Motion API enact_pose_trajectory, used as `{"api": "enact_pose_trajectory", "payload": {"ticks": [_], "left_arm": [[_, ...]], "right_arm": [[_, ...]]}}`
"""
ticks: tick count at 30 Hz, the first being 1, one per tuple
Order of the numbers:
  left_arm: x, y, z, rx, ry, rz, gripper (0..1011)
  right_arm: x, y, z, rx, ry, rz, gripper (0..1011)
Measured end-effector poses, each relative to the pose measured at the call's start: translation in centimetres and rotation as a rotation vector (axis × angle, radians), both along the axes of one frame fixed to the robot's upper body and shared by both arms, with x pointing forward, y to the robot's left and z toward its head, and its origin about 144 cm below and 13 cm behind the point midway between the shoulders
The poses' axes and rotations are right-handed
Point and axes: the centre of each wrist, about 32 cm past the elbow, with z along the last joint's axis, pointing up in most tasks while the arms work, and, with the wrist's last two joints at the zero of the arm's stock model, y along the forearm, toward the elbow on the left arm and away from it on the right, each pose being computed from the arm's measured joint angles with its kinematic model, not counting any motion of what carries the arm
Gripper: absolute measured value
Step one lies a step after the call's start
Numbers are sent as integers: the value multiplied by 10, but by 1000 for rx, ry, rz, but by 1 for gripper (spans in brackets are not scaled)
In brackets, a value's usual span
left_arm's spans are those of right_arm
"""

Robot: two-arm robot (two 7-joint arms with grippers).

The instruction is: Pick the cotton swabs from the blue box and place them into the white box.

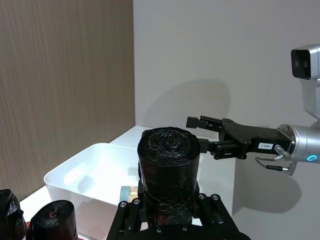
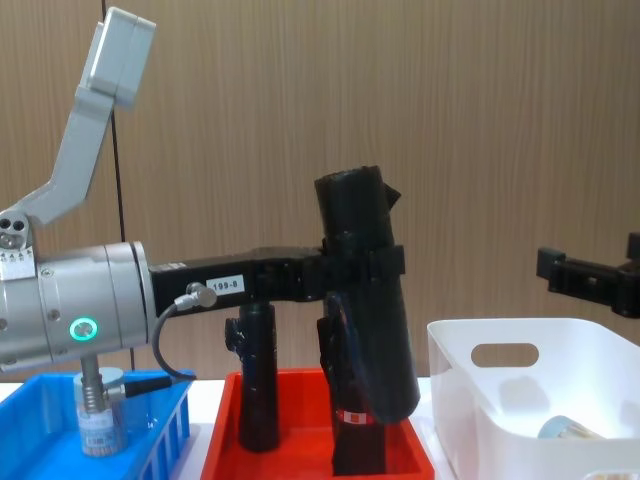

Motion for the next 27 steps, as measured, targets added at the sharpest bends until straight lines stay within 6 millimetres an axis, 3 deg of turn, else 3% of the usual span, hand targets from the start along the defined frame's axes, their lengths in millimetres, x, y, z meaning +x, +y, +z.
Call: {"api": "enact_pose_trajectory", "payload": {"ticks": [27], "left_arm": [[0,0,0,3,1,-2,470]], "right_arm": [[-1,-18,16,-15,131,268,1001]]}}
